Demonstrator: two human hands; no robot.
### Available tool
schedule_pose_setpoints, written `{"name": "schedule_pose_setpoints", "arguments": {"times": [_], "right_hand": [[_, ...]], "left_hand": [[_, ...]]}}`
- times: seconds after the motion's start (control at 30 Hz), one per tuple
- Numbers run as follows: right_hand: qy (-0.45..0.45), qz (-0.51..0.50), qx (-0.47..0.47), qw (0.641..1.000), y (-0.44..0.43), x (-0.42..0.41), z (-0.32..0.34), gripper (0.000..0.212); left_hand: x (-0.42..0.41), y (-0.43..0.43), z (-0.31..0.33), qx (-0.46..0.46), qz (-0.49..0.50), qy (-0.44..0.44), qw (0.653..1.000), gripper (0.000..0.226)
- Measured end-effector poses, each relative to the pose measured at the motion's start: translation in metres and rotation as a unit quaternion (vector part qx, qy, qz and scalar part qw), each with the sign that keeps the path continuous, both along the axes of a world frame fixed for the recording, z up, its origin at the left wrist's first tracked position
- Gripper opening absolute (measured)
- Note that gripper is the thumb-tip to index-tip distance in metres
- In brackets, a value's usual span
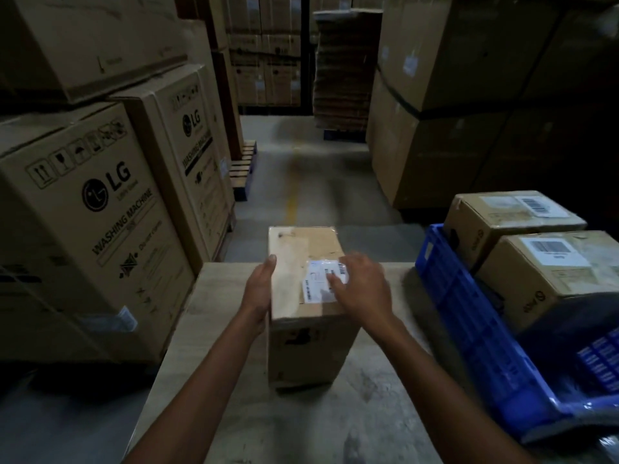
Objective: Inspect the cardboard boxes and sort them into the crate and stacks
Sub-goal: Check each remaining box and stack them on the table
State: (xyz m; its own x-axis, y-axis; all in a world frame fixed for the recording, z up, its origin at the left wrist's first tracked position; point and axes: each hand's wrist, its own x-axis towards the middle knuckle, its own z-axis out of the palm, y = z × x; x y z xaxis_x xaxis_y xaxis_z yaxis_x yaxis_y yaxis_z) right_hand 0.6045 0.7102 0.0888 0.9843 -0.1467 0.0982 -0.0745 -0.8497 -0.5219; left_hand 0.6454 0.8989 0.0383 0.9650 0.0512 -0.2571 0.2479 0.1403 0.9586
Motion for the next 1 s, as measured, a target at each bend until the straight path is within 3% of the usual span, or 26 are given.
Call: {"name": "schedule_pose_setpoints", "arguments": {"times": [0.03,0.1,0.2,0.3,0.4,0.5,0.6,0.7,0.83,0.93,1.0], "right_hand": [[0.041,-0.001,0.004,0.999,-0.003,0.001,-0.002,0.052],[0.103,0.043,0.098,0.989,-0.001,0.002,-0.005,0.048],[0.108,0.074,0.16,0.978,0.007,0.001,-0.006,0.039],[0.091,0.063,0.153,0.982,0.004,0.005,0.001,0.043],[0.084,0.079,0.134,0.984,-0.005,0.012,0.016,0.061],[0.143,0.137,0.014,0.98,-0.007,0.017,0.032,0.069],[0.186,0.157,-0.053,0.968,-0.001,0.024,0.038,0.067],[0.184,0.166,-0.075,0.966,0.0,0.028,0.039,0.063],[0.186,0.197,-0.073,0.96,0.004,0.037,0.041,0.074],[0.23,0.213,-0.084,0.946,0.011,0.044,0.038,0.075],[0.248,0.218,-0.104,0.938,0.015,0.048,0.039,0.07]], "left_hand": [[-0.003,0.007,0.006,-0.025,-0.016,0.001,1.0,0.043],[-0.007,0.016,0.013,-0.006,-0.035,0.018,0.999,0.036],[-0.006,0.021,0.022,0.044,-0.052,0.019,0.997,0.026],[-0.002,0.023,0.027,0.201,-0.057,-0.04,0.977,0.031],[-0.005,0.029,0.03,0.387,-0.069,-0.121,0.911,0.068],[-0.002,0.036,0.042,0.473,-0.157,-0.098,0.861,0.092],[0.005,0.04,0.06,0.537,-0.231,-0.074,0.808,0.091],[0.011,0.039,0.073,0.582,-0.283,-0.069,0.759,0.091],[0.019,0.034,0.079,0.615,-0.344,-0.064,0.706,0.114],[0.025,0.028,0.08,0.655,-0.382,-0.058,0.649,0.113],[0.031,0.024,0.079,0.67,-0.385,-0.05,0.633,0.112]]}}
